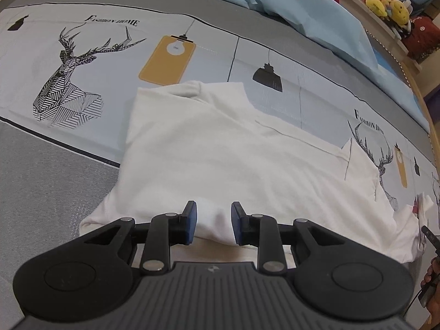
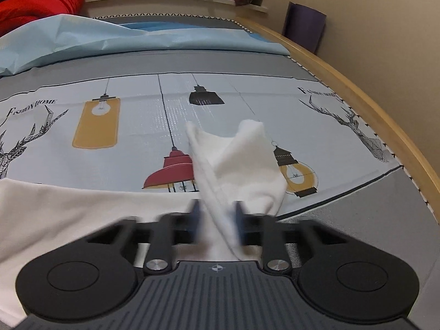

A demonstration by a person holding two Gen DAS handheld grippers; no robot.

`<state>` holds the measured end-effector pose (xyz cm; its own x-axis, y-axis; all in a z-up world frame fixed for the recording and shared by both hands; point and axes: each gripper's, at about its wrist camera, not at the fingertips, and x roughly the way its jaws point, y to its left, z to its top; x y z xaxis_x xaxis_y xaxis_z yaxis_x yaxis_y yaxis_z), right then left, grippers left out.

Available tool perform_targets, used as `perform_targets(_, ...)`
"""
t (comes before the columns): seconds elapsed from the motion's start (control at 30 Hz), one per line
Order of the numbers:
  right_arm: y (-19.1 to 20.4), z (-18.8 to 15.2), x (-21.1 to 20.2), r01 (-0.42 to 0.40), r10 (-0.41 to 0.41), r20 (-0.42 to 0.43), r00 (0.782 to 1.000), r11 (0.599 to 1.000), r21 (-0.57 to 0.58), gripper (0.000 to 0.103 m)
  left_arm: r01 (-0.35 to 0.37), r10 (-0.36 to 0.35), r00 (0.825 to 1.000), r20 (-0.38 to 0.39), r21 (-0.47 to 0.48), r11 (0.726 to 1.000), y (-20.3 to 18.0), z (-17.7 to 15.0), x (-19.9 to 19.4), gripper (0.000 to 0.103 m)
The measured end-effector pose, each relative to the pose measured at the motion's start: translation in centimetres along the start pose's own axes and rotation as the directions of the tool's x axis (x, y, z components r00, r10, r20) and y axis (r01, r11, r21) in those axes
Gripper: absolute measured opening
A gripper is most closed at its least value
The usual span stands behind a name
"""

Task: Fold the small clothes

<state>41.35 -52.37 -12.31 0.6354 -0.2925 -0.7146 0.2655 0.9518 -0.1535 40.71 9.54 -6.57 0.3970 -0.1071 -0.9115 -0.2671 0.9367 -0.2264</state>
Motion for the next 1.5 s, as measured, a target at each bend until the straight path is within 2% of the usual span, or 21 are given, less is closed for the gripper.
perform_targets(0.2,-0.1,1.1,-1.7,-0.007,0.003,0.061,0.998,0.997,0.071,0.003,0.011,-0.011,1.0,0.012,-0.024,1.0,1.2,0.1,-0.9,0.03)
perform_targets(0.33,0.9,2.8,-4.1,-0.049,0.033,0.109,0.994,0.987,0.151,0.003,0.021,-0.02,1.0,0.022,-0.039,0.999,2.1,0.4,-1.7,0.03)
perform_targets(0.4,2.7,4.1,-6.5,-0.101,0.075,0.171,0.982,0.984,0.146,0.003,0.025,-0.024,0.999,0.029,-0.053,0.998,2.8,0.6,-2.1,0.03)
perform_targets(0.47,5.4,5.3,-9.7,-0.182,0.151,0.248,0.957,0.977,0.107,0.003,0.029,-0.027,0.999,0.035,-0.071,0.997,3.4,0.8,-2.5,0.03)
perform_targets(0.53,9.2,6.2,-13.6,-0.306,0.272,0.331,0.904,0.95,0.055,0.003,0.037,-0.033,0.999,0.041,-0.092,0.995,4.0,1.0,-2.9,0.03)
perform_targets(0.6,13.0,6.5,-17.2,-0.446,0.408,0.385,0.828,0.895,0.011,0.003,0.044,-0.039,0.998,0.047,-0.108,0.993,4.6,1.1,-3.3,0.03)
perform_targets(0.7,19.7,6.0,-22.1,-0.645,0.623,0.402,0.671,0.758,-0.097,0.003,0.057,-0.05,0.997,0.056,-0.132,0.99,5.7,1.4,-3.9,0.03)
perform_targets(0.73,22.2,5.5,-23.2,-0.709,0.698,0.363,0.617,0.693,-0.126,0.005,0.059,-0.051,0.997,0.059,-0.142,0.988,6.1,1.4,-4.1,0.03)
perform_targets(0.77,24.5,5.0,-23.7,-0.765,0.764,0.292,0.575,0.628,-0.139,0.008,0.061,-0.052,0.997,0.062,-0.156,0.986,6.6,1.5,-4.2,0.03)
perform_targets(0.8,26.7,4.4,-23.6,-0.81,0.817,0.187,0.545,0.571,-0.136,0.01,0.063,-0.053,0.996,0.065,-0.168,0.984,7.0,1.7,-4.4,0.03)
perform_targets(0.83,28.5,3.5,-23.2,-0.831,0.84,0.089,0.535,0.542,-0.123,0.01,0.065,-0.054,0.996,0.067,-0.176,0.982,7.3,1.7,-4.5,0.03)
perform_targets(0.87,29.6,2.5,-22.8,-0.838,0.843,0.015,0.538,0.536,-0.105,0.01,0.067,-0.055,0.996,0.069,-0.185,0.981,7.6,1.8,-4.7,0.03)
perform_targets(0.93,30.1,1.1,-22.5,-0.827,0.825,-0.067,0.562,0.556,-0.083,0.01,0.075,-0.063,0.996,0.07,-0.195,0.978,8.0,2.0,-4.8,0.03)
perform_targets(1.0,28.8,1.0,-22.7,-0.799,0.796,-0.068,0.601,0.598,-0.067,0.011,0.089,-0.076,0.994,0.074,-0.198,0.976,8.2,2.1,-4.9,0.03)
perform_targets(1.03,27.8,1.4,-22.7,-0.775,0.773,-0.054,0.632,0.631,-0.044,0.014,0.092,-0.079,0.994,0.076,-0.197,0.976,8.1,2.1,-4.9,0.03)
perform_targets(1.13,23.1,3.1,-22.4,-0.653,0.654,0.037,0.756,0.749,0.114,0.016,0.092,-0.08,0.994,0.072,-0.193,0.977,7.8,1.8,-4.2,0.03)
perform_targets(1.23,17.9,2.6,-21.3,-0.542,0.525,0.141,0.84,0.789,0.29,0.021,0.087,-0.079,0.996,0.05,-0.192,0.978,7.5,1.3,-2.5,0.03)
perform_targets(1.3,15.5,2.0,-19.7,-0.414,0.392,0.135,0.91,0.839,0.354,0.024,0.074,-0.07,0.997,0.024,-0.193,0.978,7.4,0.9,-1.1,0.03)
perform_targets(1.33,14.7,2.0,-18.6,-0.362,0.351,0.103,0.931,0.848,0.388,0.024,0.07,-0.069,0.998,0.013,-0.197,0.978,7.3,0.8,-0.4,0.03)
perform_targets(1.43,12.8,2.0,-16.0,-0.3,0.328,0.024,0.944,0.828,0.474,0.024,0.059,-0.06,0.998,0.002,-0.183,0.981,6.8,0.7,0.9,0.03)
perform_targets(1.5,12.0,1.9,-14.9,-0.28,0.319,0.006,0.948,0.822,0.495,0.024,0.037,-0.04,0.999,-0.016,-0.174,0.984,6.5,0.7,1.9,0.037)
